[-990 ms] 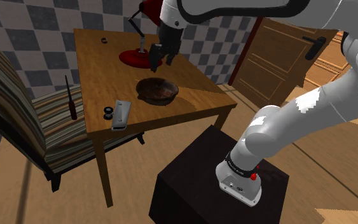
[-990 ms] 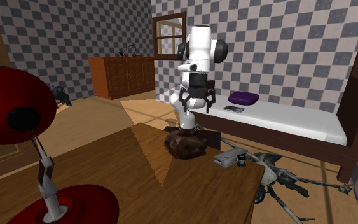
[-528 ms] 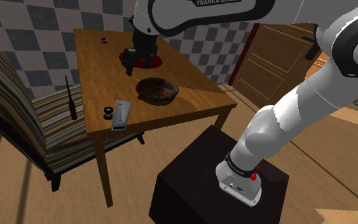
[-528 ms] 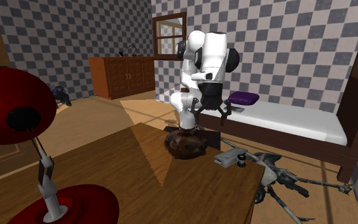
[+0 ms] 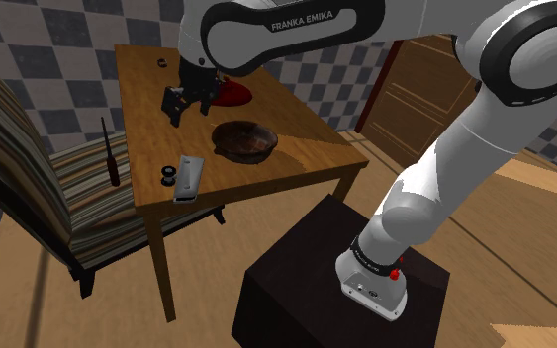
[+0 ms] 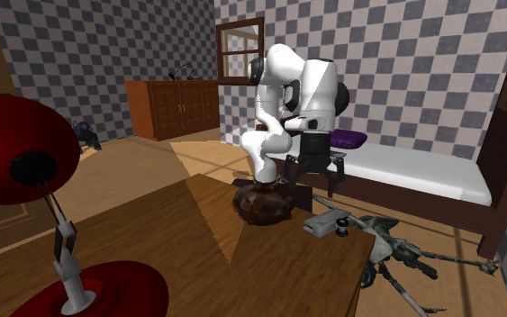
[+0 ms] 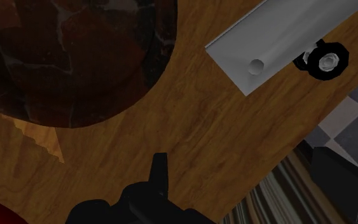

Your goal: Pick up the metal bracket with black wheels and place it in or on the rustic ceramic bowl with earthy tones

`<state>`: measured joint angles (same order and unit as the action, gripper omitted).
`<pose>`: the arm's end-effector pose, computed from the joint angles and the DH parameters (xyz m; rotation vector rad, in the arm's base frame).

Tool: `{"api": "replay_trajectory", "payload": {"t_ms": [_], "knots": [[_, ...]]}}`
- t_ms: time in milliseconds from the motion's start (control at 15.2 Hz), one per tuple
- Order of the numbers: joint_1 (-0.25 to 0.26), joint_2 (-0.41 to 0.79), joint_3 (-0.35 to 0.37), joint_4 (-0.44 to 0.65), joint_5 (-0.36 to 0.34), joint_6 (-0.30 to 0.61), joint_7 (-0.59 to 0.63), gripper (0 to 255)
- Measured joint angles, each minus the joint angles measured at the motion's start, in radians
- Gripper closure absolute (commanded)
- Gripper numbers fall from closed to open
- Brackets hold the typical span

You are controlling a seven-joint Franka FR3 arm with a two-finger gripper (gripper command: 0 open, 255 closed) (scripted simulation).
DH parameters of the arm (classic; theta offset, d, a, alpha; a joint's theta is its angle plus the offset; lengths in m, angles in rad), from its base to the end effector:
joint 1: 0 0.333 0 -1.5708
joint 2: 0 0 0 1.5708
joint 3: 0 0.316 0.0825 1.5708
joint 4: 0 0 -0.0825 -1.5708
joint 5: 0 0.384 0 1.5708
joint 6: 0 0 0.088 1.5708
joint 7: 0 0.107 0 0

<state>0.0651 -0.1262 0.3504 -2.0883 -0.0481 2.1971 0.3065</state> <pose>0.4927 0.2218 0.4990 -3.1112 -0.2105 -0.3796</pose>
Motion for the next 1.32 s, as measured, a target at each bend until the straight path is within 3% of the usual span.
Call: {"api": "replay_trajectory", "payload": {"t_ms": [660,726,1320], "knots": [[-0.001,0.024,0.003,-0.02,-0.013,0.043,0.011,0],[-0.001,0.024,0.003,-0.02,-0.013,0.043,0.011,255],[-0.001,0.024,0.003,-0.02,-0.013,0.043,0.011,255]]}}
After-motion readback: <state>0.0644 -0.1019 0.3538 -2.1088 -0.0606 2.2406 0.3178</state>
